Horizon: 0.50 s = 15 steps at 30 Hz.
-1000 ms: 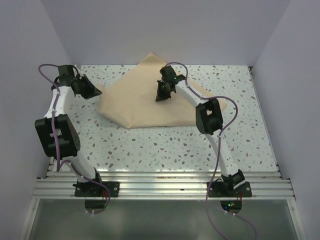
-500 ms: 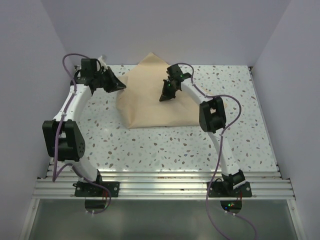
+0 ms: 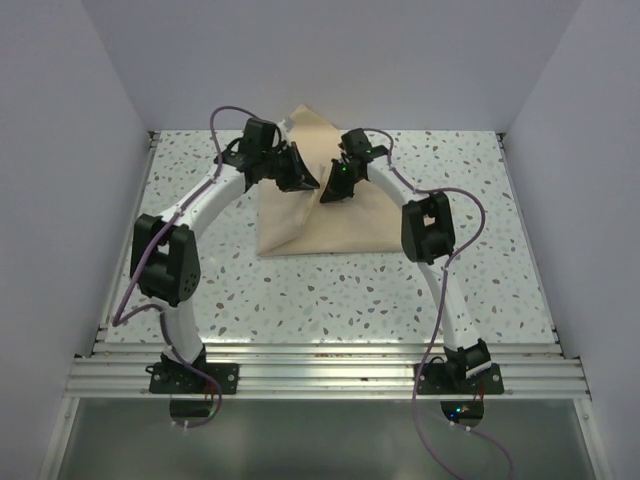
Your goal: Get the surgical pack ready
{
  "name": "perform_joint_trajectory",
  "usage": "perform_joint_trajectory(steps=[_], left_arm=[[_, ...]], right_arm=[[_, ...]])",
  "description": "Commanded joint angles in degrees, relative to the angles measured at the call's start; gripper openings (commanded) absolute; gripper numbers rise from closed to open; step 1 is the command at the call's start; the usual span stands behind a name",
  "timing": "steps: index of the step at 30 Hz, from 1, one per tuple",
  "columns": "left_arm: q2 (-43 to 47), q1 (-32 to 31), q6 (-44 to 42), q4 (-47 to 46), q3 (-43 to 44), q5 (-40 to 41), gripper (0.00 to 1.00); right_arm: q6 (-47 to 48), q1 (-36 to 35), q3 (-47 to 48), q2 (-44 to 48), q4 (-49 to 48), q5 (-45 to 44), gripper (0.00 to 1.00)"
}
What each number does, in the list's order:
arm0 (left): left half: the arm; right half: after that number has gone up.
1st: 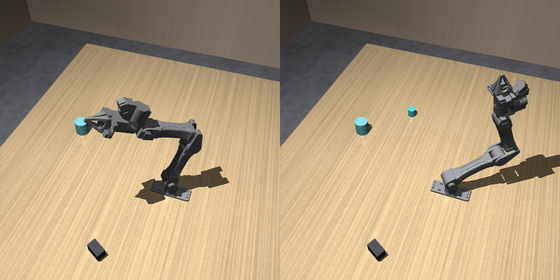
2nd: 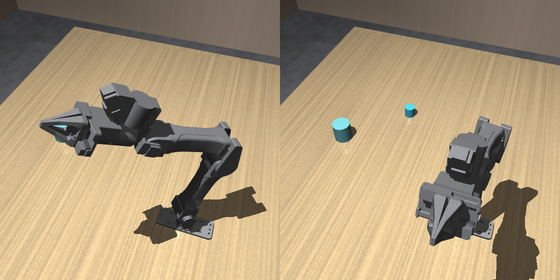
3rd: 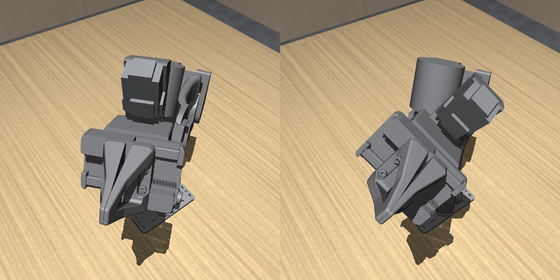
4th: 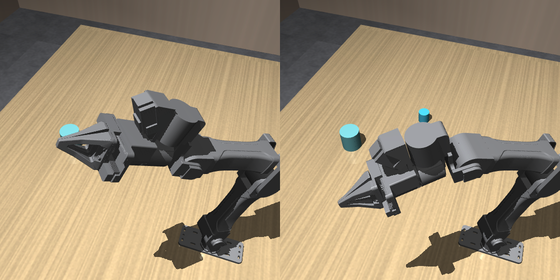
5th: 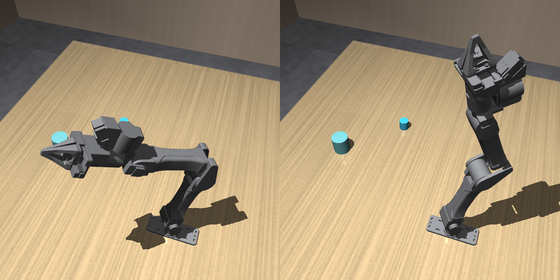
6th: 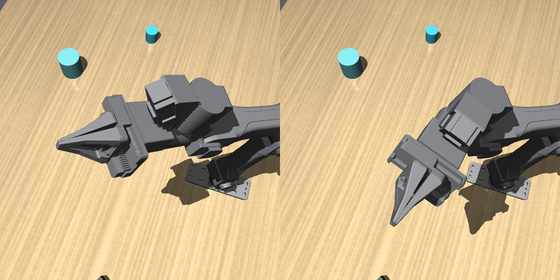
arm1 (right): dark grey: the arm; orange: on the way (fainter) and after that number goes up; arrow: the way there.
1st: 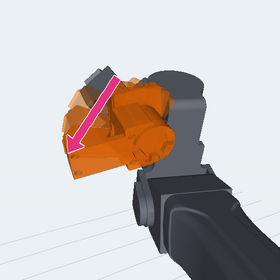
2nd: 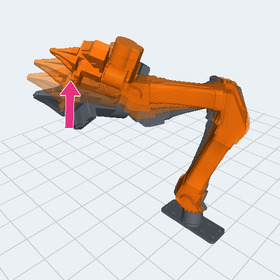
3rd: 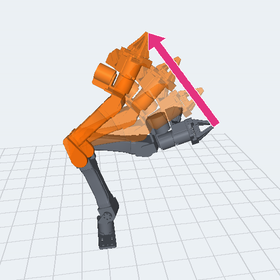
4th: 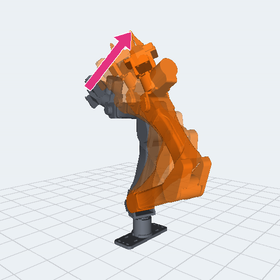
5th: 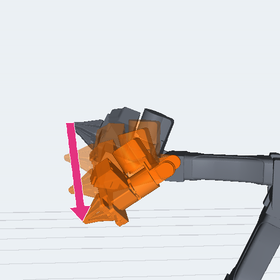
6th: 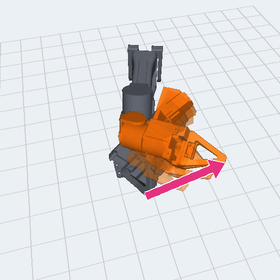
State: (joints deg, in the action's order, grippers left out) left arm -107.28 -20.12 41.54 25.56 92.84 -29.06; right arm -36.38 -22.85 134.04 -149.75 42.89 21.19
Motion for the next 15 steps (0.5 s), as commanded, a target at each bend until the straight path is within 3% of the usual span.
perform_joint_trajectory(steps=[1, 15], left_arm=[[-1.3, -1.7, 1.3, -2.1, 3.7, 1.0, 0.00], [-10.1, -4.6, 0.0, 0.2, 8.9, 1.3, 0.00]], right_arm=[[0.0, 1.1, -1.8, -2.6, 4.2, -0.4, 0.00], [-1.8, 2.4, -4.0, -2.1, 2.0, 3.8, 0.00]])
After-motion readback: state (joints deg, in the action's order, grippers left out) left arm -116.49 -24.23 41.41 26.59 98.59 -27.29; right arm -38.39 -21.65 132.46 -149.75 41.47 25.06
